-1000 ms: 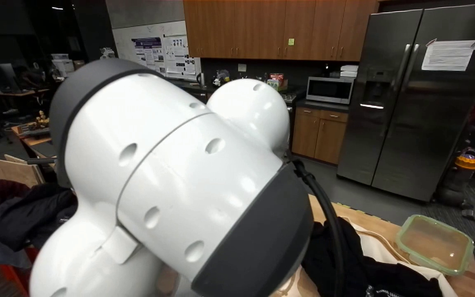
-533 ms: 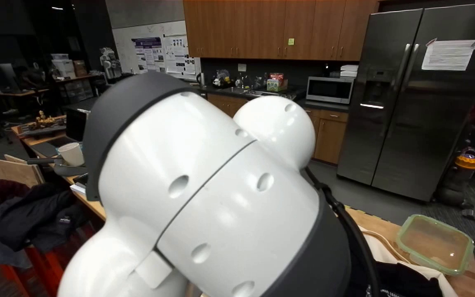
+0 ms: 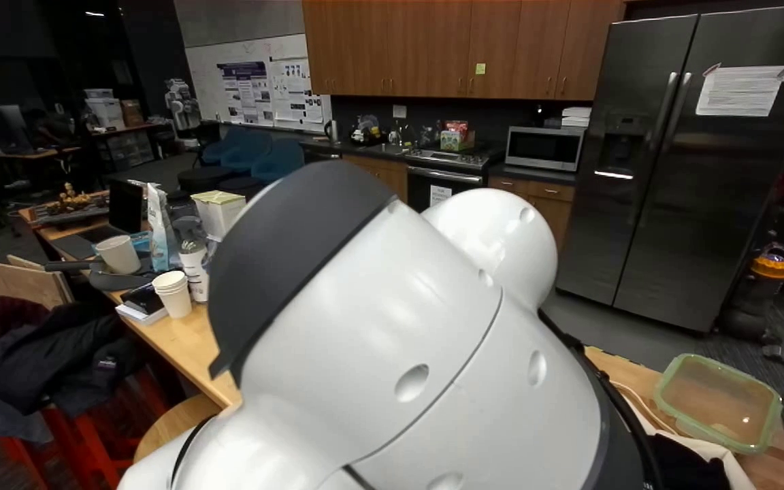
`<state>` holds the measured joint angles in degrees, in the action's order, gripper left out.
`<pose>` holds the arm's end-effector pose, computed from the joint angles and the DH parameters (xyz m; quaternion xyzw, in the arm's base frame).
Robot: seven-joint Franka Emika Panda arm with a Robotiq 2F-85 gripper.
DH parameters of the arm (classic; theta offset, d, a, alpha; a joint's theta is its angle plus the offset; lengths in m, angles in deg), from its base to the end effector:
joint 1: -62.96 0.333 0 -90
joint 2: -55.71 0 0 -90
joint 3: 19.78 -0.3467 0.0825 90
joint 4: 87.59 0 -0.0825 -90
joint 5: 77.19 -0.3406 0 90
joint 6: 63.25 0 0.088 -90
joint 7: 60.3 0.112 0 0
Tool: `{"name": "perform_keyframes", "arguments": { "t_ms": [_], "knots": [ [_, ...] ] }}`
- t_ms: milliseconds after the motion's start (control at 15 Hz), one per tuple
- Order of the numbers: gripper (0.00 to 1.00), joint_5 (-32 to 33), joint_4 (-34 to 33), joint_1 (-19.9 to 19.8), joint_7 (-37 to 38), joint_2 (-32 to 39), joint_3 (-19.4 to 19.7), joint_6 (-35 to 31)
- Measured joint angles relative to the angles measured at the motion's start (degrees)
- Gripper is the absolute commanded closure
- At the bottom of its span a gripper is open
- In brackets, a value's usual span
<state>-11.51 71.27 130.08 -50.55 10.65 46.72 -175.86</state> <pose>0.3126 -0.0328 0.3290 0.9275 0.3441 -0.0376 0.1414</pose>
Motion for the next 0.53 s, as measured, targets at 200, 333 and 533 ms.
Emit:
{"name": "perform_keyframes", "arguments": {
  "t_ms": [200, 333, 533],
  "knots": [
    [0.99, 1.22, -0.01, 2.32, 2.2, -2.33, 0.0, 2.39],
    [0.99, 1.77, -0.01, 3.72, 3.43, -4.03, 0.0, 3.93],
    [0.99, 2.15, -0.02, 5.53, 4.74, -6.7, -0.03, 6.17]
  ]
}}
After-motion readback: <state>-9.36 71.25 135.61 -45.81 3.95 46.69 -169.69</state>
